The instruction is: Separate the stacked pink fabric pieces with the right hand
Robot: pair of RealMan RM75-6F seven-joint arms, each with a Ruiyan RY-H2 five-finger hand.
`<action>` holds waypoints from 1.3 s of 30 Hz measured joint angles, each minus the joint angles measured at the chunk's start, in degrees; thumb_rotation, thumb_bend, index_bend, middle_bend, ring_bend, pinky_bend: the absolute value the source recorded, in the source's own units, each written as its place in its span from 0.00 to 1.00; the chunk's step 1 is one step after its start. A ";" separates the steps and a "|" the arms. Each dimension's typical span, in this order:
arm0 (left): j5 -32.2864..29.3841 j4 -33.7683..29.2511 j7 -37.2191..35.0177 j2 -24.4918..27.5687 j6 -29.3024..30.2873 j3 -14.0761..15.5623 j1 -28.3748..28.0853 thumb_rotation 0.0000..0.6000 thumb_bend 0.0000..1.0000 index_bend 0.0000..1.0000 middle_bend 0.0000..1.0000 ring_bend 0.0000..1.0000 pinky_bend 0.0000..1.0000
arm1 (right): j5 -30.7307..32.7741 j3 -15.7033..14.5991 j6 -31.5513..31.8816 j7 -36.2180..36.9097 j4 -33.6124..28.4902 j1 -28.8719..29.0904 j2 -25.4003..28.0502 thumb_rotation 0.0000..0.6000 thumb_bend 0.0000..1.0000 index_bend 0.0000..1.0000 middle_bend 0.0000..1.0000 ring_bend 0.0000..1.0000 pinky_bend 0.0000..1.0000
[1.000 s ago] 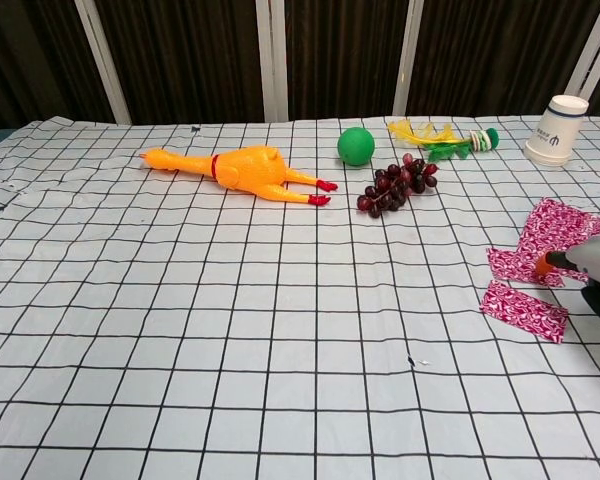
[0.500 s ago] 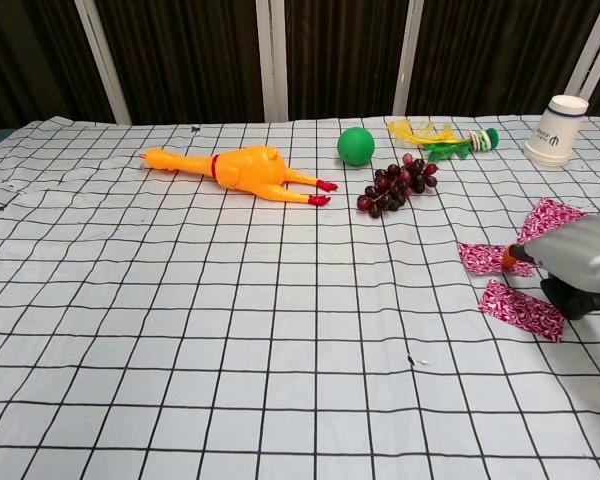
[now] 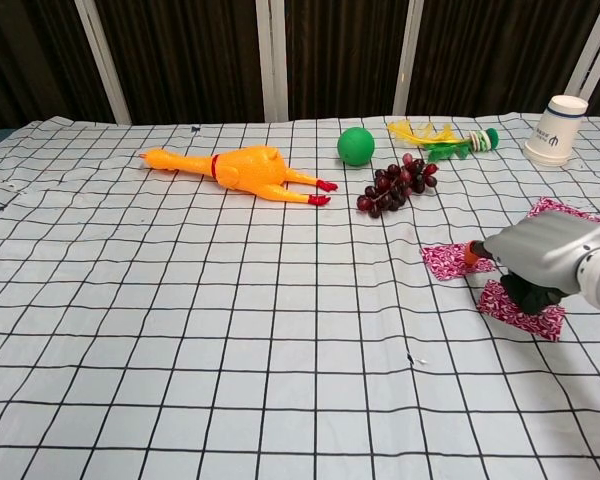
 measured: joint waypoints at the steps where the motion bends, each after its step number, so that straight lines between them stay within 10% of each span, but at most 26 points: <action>1: -0.04 0.00 -0.03 0.00 -0.05 -0.01 -0.02 1.00 0.27 0.13 0.04 0.01 0.10 | 0.16 0.21 0.09 -0.06 -0.05 0.22 -0.14 1.00 0.77 0.20 0.80 0.78 0.57; 13: -0.17 0.13 -0.13 0.06 -0.20 -0.04 -0.08 1.00 0.27 0.13 0.04 0.01 0.10 | -0.77 2.13 3.13 2.07 -1.78 0.96 0.69 1.00 0.77 0.20 0.76 0.75 0.56; 24: -0.24 -0.08 0.44 -0.03 -0.33 0.06 -0.09 1.00 0.27 0.13 0.04 0.01 0.10 | -9.23 2.27 6.43 17.92 -10.39 -4.84 9.77 1.00 0.45 0.02 0.12 0.24 0.27; 39: 0.52 -0.69 0.17 0.24 0.36 0.40 0.25 1.00 0.27 0.13 0.04 0.01 0.10 | -37.98 -7.97 23.47 34.55 -11.75 -21.98 20.27 1.00 0.34 0.00 0.06 0.14 0.19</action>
